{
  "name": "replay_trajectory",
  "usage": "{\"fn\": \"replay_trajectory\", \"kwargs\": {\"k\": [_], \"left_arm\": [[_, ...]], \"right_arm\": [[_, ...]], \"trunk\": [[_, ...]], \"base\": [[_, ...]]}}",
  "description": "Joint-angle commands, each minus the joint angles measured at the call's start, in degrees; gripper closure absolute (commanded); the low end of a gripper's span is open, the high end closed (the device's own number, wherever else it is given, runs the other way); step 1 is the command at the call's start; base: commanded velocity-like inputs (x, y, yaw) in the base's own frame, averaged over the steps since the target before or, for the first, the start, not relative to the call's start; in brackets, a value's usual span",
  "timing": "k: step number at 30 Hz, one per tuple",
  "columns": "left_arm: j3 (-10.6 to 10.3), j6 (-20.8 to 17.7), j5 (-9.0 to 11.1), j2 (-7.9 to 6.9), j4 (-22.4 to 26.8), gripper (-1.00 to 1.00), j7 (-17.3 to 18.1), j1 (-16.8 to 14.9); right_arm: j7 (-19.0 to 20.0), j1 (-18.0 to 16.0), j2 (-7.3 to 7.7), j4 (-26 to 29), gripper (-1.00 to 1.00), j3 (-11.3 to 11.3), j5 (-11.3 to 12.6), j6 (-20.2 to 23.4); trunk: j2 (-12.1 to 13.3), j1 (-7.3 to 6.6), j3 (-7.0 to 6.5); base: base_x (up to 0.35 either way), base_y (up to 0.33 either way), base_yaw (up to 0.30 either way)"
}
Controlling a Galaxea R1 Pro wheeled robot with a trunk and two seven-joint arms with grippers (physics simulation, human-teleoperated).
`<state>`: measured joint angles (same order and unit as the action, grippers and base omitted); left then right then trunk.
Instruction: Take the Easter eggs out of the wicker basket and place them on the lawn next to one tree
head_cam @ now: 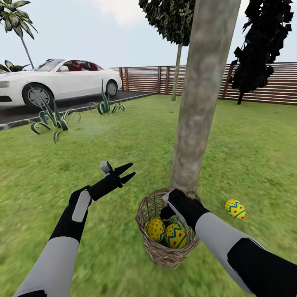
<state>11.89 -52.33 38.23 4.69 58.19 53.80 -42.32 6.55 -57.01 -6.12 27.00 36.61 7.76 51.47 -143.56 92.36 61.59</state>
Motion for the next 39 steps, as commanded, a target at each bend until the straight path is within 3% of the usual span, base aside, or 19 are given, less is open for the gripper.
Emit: {"fn": "replay_trajectory", "kwargs": {"k": [1,24,39], "left_arm": [[0.15,-0.25,-0.08,0.05,0.0,-1.0,0.19,-0.04],[0.24,-0.15,0.01,-0.03,0.0,-1.0,0.25,-0.04],[0.24,-0.23,0.01,-0.04,0.02,-1.0,0.25,-0.04]], "right_arm": [[0.01,-0.1,0.05,-0.03,-1.0,0.41,0.53,0.2],[0.21,-0.12,0.05,-0.11,-1.0,0.31,1.26,0.63],[0.2,-0.12,0.05,0.17,-1.0,0.57,0.44,0.19]], "trunk": [[-0.02,-0.01,0.05],[-0.02,-0.01,0.05],[-0.22,0.37,3.38]], "base": [[0.0,0.0,0.0],[0.062,-0.026,0.0],[0.0,0.0,0.0]]}}
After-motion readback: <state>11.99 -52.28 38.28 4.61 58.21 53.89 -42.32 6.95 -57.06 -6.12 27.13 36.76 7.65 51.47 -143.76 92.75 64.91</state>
